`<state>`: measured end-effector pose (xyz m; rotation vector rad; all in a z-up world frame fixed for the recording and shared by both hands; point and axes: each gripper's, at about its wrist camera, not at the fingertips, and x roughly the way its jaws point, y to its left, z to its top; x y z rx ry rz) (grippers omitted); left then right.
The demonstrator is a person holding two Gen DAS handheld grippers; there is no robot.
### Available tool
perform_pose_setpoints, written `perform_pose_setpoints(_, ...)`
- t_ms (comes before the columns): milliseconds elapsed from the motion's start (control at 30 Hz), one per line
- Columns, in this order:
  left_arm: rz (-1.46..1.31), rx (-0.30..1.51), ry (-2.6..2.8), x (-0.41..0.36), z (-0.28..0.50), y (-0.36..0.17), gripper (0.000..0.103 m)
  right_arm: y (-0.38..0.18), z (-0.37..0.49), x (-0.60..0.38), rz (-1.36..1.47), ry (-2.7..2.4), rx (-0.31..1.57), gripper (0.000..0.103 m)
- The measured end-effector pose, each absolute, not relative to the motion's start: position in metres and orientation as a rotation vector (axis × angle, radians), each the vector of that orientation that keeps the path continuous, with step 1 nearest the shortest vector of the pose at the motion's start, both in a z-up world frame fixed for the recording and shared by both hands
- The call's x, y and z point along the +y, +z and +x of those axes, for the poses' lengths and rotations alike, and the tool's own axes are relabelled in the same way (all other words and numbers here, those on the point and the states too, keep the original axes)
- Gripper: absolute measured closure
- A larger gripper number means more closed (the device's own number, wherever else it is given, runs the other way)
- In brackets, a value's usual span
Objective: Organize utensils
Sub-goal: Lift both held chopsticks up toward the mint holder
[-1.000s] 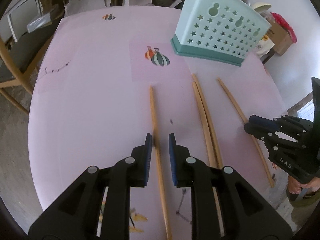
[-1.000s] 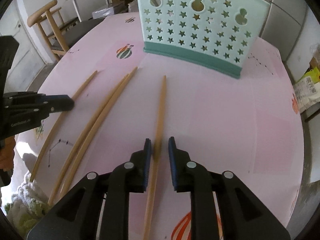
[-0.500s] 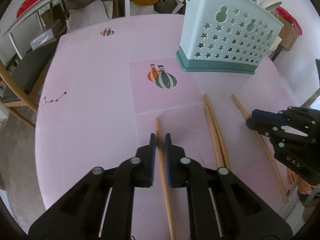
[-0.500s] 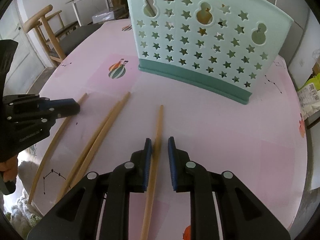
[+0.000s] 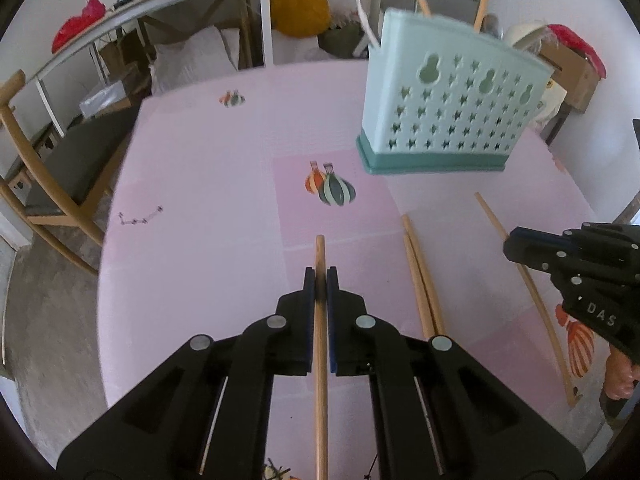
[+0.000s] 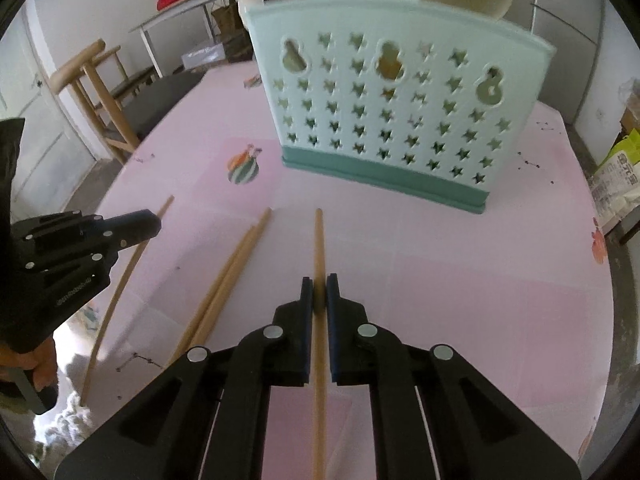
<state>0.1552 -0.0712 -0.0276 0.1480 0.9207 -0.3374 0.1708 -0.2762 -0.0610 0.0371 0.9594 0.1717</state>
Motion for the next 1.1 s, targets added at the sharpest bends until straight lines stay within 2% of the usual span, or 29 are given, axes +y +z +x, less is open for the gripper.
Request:
perform_pose_setpoints(567,0.174,0.726,-0.299,-0.067,0.125,0.034,0.099,0.004,0.139,-0.286,0.081,0.165,0.801,0.096)
perform_pose_setpoints(1100,0.206,0.666,-0.258,-0.065,0.116,0.049,0.099,0.040,0.125,-0.293,0.098,0.173,0.697,0.096)
